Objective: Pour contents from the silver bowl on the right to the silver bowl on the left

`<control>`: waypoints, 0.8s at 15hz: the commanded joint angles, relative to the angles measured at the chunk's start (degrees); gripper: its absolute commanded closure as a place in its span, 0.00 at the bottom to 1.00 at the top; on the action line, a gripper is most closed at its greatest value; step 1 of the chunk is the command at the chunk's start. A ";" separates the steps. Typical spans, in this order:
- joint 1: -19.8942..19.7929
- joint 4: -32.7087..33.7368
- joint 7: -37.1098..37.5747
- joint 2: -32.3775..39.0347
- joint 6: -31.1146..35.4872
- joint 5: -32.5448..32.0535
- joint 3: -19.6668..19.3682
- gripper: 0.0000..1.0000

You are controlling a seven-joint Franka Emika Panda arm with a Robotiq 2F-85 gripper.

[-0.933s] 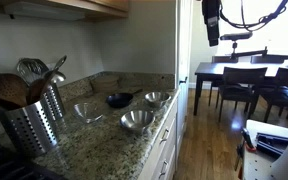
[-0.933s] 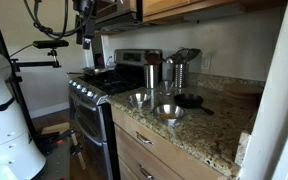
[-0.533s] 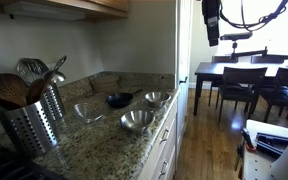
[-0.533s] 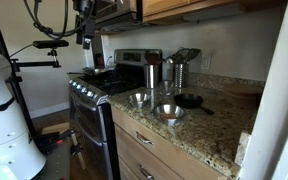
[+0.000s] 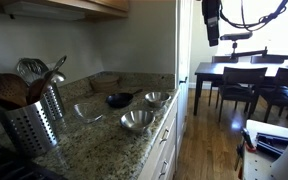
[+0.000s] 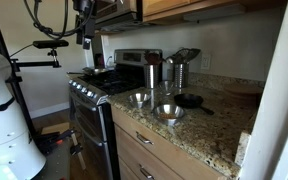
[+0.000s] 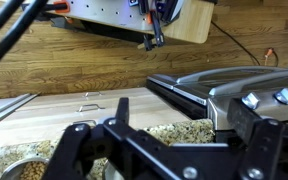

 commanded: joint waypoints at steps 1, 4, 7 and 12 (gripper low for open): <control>-1.59 0.14 0.04 1.01 0.61 -1.43 1.41 0.00; -3.21 0.28 2.32 2.16 2.66 -5.97 3.39 0.00; -4.70 -0.22 4.84 3.95 6.15 -11.15 4.67 0.00; -8.17 -3.05 14.03 7.73 15.30 -17.18 5.46 0.00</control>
